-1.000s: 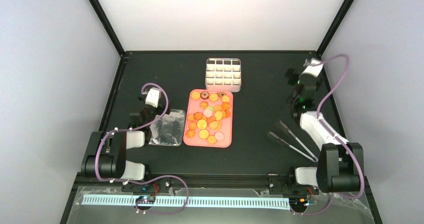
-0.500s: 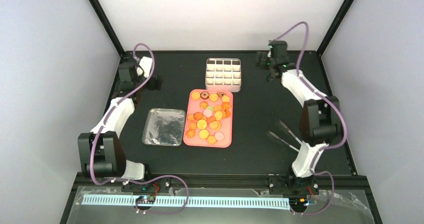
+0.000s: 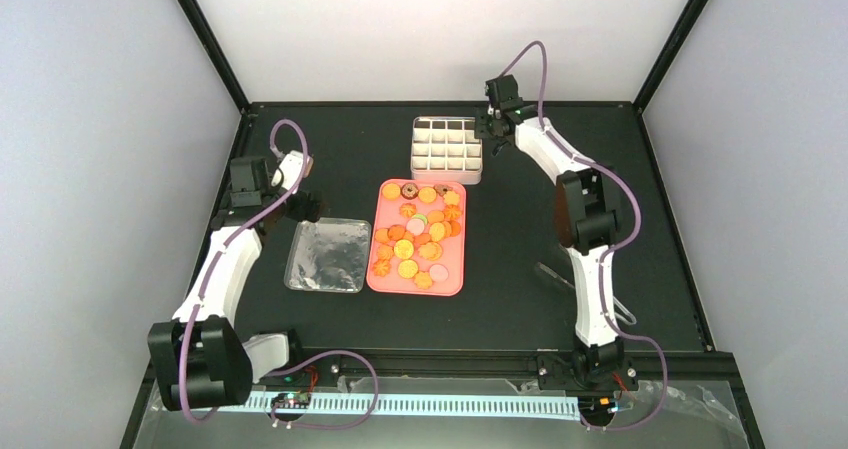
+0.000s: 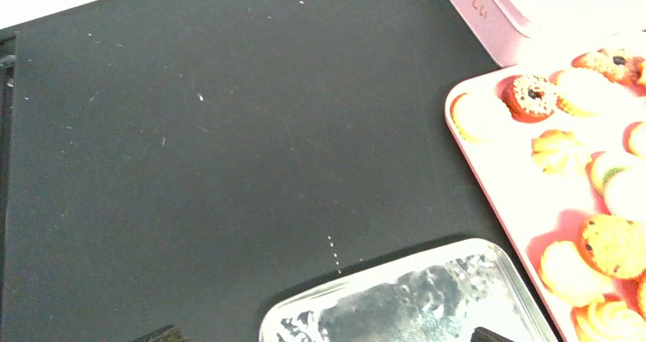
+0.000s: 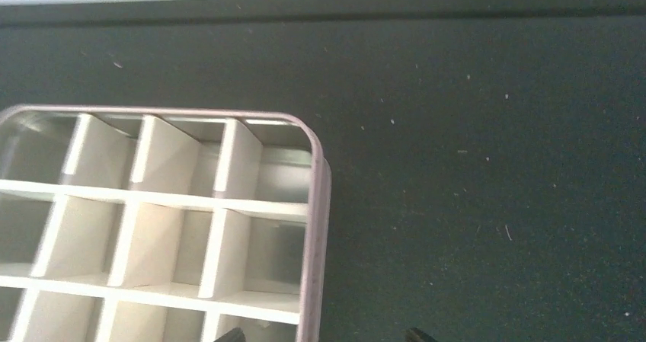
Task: Pack the cookies
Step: Pick up the packing box from the center of the board.
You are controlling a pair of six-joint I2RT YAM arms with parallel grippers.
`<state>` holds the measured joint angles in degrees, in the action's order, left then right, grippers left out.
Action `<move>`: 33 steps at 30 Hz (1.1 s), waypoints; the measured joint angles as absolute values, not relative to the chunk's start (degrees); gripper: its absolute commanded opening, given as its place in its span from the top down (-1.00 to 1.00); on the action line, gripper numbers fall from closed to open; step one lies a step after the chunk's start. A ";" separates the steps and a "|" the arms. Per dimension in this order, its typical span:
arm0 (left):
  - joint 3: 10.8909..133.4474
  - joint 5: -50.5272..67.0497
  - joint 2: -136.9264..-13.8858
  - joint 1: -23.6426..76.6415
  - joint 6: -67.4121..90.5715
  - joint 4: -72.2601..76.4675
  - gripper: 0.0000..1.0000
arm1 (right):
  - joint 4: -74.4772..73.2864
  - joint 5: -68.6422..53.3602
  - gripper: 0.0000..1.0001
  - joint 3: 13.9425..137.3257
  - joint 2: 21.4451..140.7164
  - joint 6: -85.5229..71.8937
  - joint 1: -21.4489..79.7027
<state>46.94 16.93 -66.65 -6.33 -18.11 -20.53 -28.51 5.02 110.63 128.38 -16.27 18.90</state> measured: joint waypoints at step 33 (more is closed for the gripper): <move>46.78 22.83 -65.56 -6.33 -19.35 -27.09 -0.97 | -29.17 7.11 0.98 103.33 129.29 -21.28 18.79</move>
<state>46.78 22.83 -65.56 -6.33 -19.35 -27.09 -29.17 7.11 103.33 129.29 -21.28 18.79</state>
